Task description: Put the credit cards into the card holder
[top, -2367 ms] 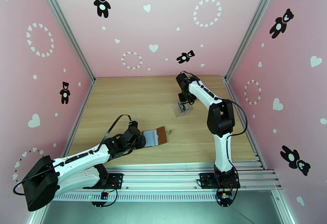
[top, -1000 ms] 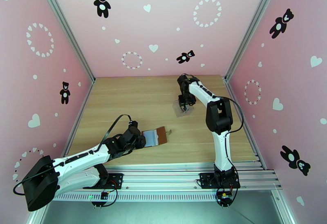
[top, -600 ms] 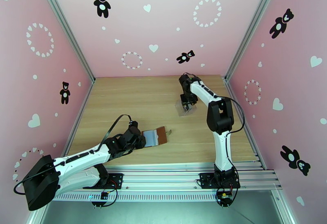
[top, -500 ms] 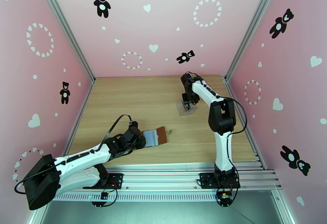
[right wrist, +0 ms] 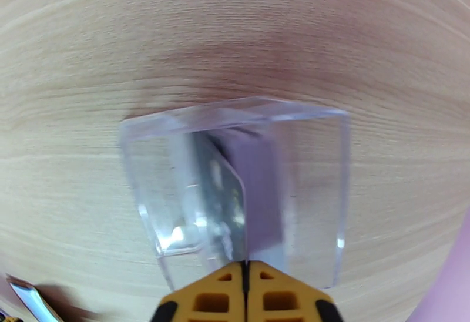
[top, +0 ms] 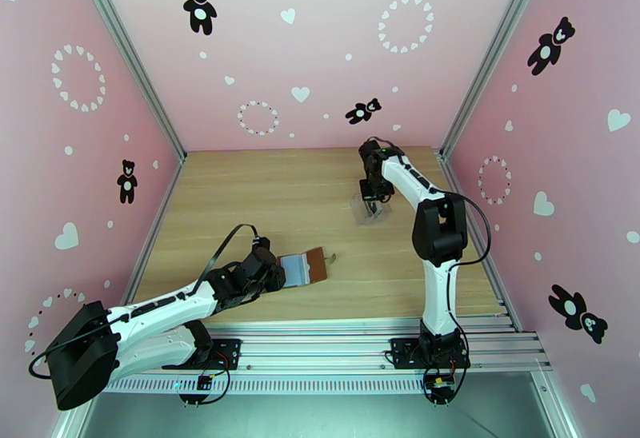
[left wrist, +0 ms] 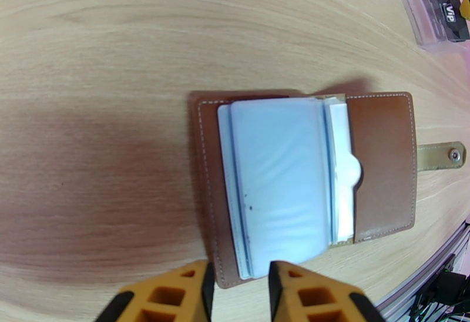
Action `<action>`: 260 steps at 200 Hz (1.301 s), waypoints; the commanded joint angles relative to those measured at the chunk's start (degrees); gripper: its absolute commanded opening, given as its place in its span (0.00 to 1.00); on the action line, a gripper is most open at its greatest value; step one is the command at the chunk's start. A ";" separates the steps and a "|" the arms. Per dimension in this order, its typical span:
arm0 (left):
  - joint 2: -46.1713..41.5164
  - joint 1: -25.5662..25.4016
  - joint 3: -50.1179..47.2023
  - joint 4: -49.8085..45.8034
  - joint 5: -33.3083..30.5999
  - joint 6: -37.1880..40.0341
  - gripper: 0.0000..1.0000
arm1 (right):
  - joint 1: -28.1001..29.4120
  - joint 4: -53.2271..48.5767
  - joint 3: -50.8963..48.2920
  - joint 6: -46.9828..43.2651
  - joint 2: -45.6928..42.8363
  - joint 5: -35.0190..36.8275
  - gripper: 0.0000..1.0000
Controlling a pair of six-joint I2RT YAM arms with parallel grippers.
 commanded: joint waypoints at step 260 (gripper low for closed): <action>-3.23 2.15 7.29 30.35 31.76 5.86 0.60 | 11.45 34.08 -55.11 27.88 -67.11 -49.50 0.00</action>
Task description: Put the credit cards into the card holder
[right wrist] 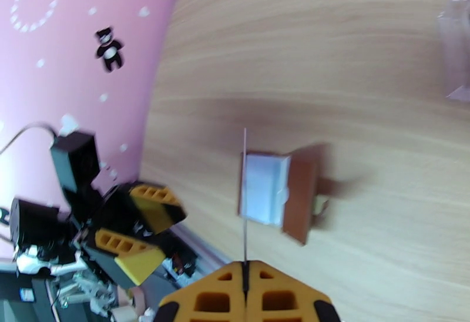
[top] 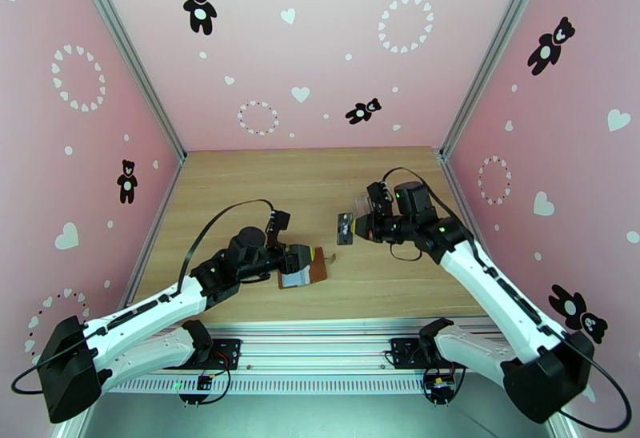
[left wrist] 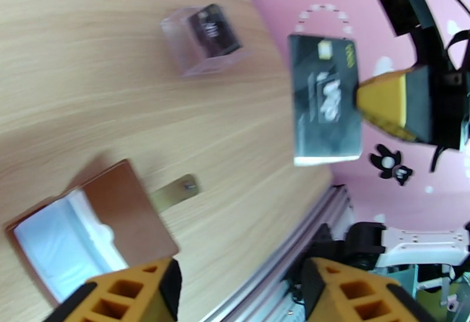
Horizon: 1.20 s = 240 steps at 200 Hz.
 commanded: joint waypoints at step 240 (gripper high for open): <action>-6.16 -3.40 -0.59 1.07 3.45 -4.32 0.37 | 7.74 7.77 -4.70 3.66 -6.54 -7.32 0.00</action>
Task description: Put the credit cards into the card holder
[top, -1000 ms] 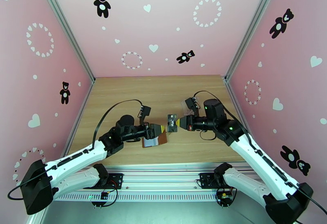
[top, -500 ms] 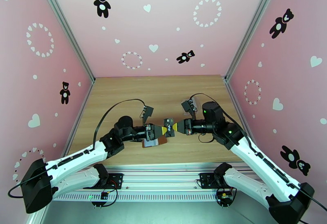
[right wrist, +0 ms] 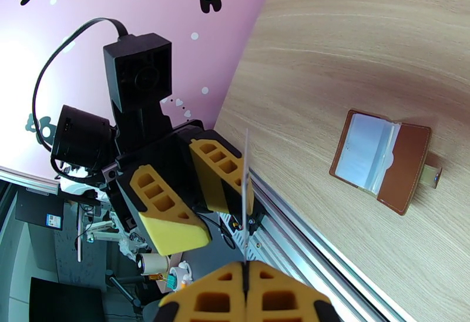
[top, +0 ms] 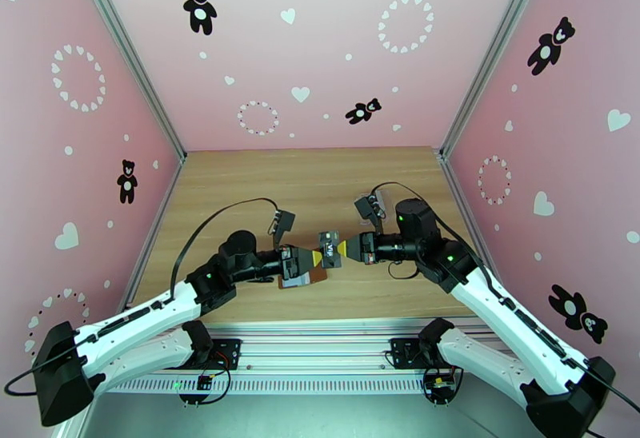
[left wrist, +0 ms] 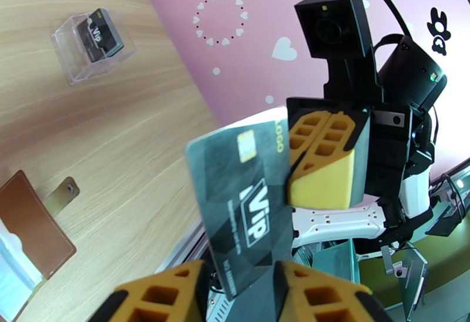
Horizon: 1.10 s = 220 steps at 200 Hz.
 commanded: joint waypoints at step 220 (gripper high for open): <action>-1.88 -0.34 -2.20 7.16 4.55 -5.73 0.00 | 1.70 11.27 -3.17 1.21 -1.10 -7.09 0.11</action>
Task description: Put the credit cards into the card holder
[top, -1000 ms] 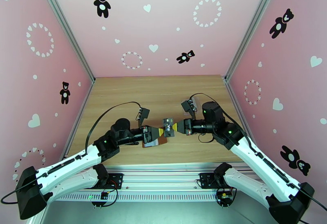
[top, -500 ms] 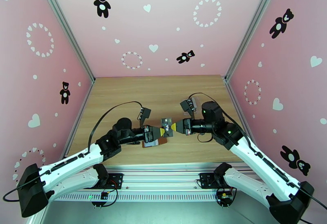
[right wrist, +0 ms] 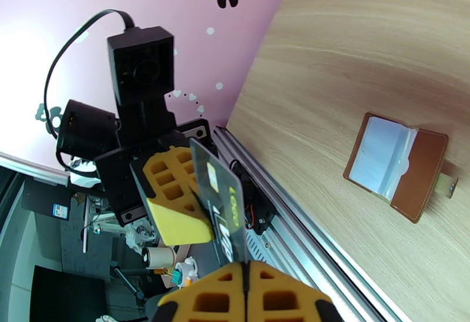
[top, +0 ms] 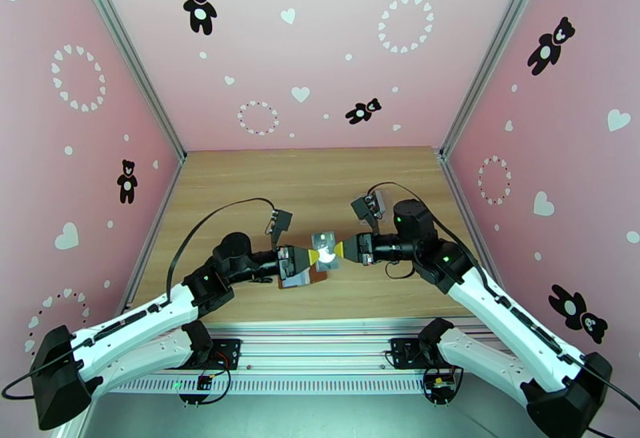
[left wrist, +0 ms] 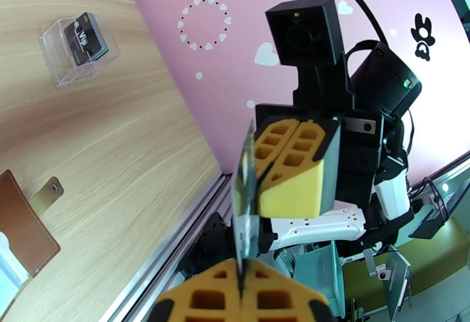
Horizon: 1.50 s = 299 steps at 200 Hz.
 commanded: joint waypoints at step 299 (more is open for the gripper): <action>-26.55 2.45 -22.09 -35.24 -18.76 -6.22 0.64 | 8.41 -2.21 -1.34 -4.76 20.65 11.76 0.00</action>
